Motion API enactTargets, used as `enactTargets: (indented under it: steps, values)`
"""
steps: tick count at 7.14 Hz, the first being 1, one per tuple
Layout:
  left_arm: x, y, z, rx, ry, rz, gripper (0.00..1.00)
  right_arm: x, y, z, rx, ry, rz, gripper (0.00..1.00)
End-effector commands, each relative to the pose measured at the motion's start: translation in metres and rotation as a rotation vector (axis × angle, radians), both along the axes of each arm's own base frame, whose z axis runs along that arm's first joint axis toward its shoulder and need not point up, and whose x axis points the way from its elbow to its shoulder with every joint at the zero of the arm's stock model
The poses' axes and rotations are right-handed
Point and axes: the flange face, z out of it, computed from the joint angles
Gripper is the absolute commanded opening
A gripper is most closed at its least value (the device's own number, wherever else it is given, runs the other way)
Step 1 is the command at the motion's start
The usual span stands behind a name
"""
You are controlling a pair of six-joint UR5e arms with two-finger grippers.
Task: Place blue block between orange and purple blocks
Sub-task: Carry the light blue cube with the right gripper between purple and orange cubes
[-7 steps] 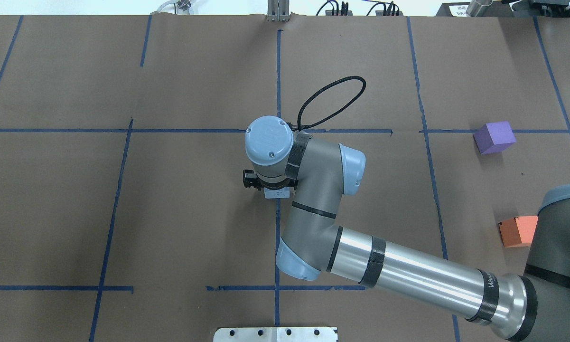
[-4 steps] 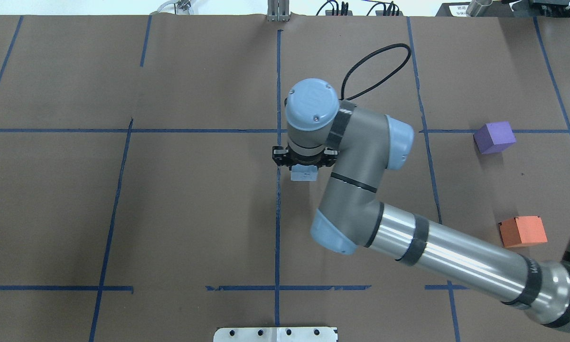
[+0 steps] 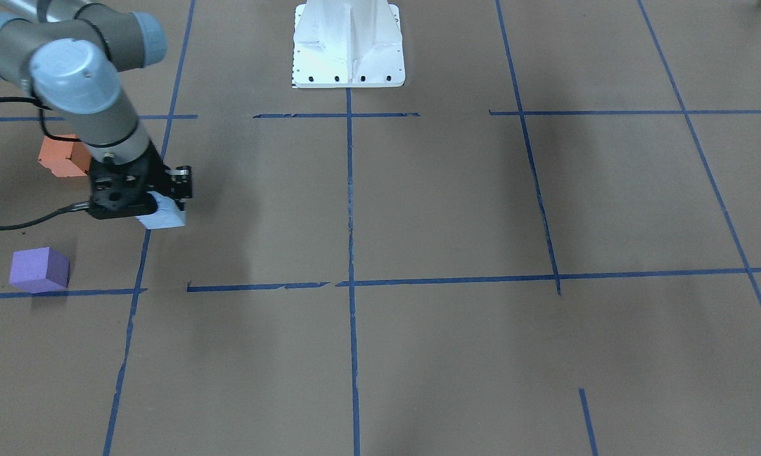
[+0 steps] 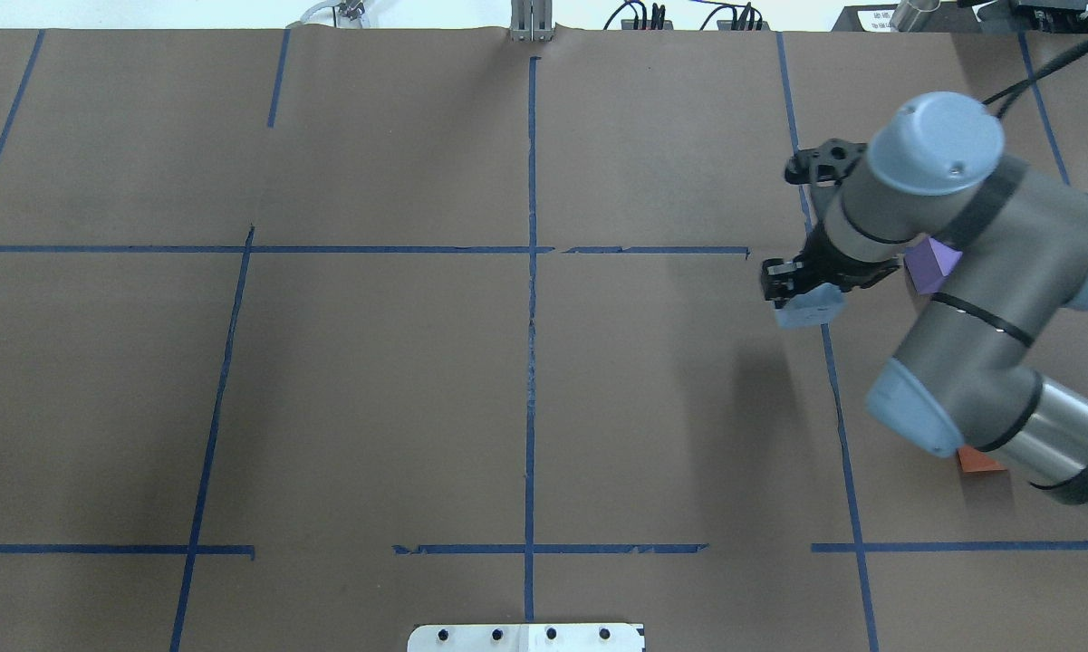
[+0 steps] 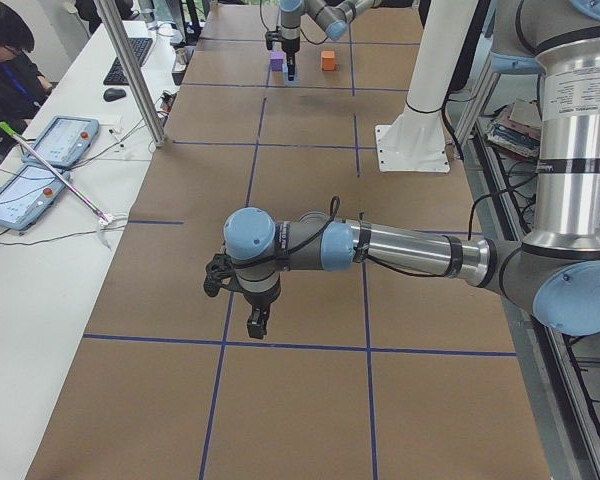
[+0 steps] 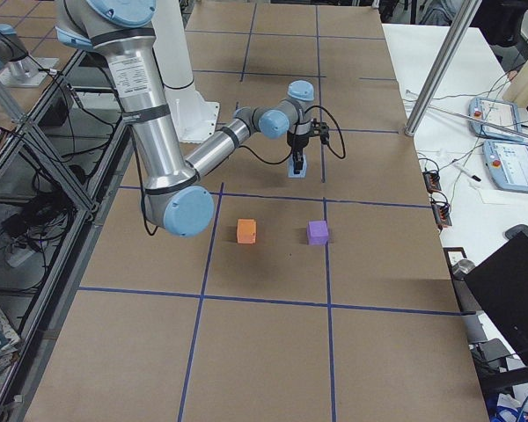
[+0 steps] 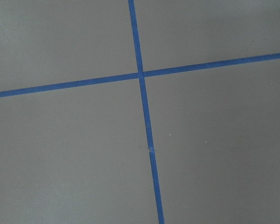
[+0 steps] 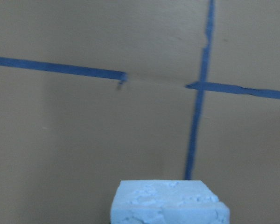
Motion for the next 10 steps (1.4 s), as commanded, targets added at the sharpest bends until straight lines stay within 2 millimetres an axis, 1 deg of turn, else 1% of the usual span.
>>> enactTargets:
  steps: [1, 2, 3, 5, 6, 7, 8, 9, 10]
  values:
    - [0.000, 0.000, -0.003, 0.005, 0.000, -0.002, 1.00, 0.071, 0.018, 0.074, -0.022, -0.027, 0.032, 0.08]
    - [0.000, 0.000, -0.004, 0.006, 0.000, -0.003, 1.00, 0.079, 0.027, 0.096, -0.059, -0.009, 0.033, 0.10]
    - [0.000, 0.000, -0.005, 0.007, 0.000, -0.003, 1.00, 0.085, 0.034, 0.109, -0.085, 0.002, 0.033, 0.11]
    - [0.000, 0.000, -0.005, 0.007, 0.000, -0.003, 1.00, 0.091, 0.042, 0.123, -0.090, 0.002, 0.033, 0.11]
    - [0.000, 0.000, -0.005, 0.007, 0.000, -0.003, 1.00, 0.092, 0.043, 0.148, -0.072, -0.025, 0.051, 0.11]
    - [0.000, 0.000, -0.005, 0.006, 0.000, -0.004, 1.00, 0.088, 0.041, 0.166, -0.087, -0.041, 0.083, 0.11]
    - [0.000, 0.000, -0.006, 0.008, 0.000, -0.004, 1.00, 0.087, 0.039, 0.178, -0.081, -0.049, 0.087, 0.20]
    - [0.000, 0.000, -0.006, 0.008, 0.000, -0.004, 1.00, 0.087, 0.039, 0.180, -0.074, -0.051, 0.082, 0.56]
    - [0.000, 0.000, -0.006, 0.008, 0.000, -0.004, 1.00, 0.086, 0.039, 0.184, -0.074, -0.046, 0.077, 1.00]
